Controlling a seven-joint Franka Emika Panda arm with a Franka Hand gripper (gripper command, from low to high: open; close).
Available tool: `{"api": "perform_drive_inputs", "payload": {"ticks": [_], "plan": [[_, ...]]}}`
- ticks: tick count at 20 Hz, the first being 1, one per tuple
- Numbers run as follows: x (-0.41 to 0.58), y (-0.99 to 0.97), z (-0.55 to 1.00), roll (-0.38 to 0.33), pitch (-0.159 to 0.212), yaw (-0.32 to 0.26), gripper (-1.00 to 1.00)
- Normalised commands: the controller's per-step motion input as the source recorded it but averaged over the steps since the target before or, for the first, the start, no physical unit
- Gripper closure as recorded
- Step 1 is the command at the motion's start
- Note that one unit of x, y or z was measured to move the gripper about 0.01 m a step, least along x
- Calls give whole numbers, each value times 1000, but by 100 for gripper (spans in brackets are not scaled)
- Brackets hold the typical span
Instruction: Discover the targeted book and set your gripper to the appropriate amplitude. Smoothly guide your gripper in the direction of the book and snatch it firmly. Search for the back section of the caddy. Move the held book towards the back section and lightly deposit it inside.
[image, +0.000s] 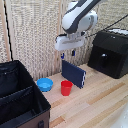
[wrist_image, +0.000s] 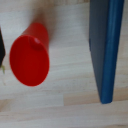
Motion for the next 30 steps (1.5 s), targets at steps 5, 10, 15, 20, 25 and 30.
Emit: {"api": "perform_drive_inputs", "payload": {"ticks": [5, 10, 15, 20, 25, 30], "plan": [[91, -352, -186, 0, 26, 20, -100], [238, -307, -223, -5, 5, 62, -100], [213, -214, -380, -54, 0, 13, -100], [273, -81, -336, -76, 7, 54, -100], [243, -14, -109, -31, 41, 41, 100], [22, 11, 0, -2, 8, 0, 100]]}}
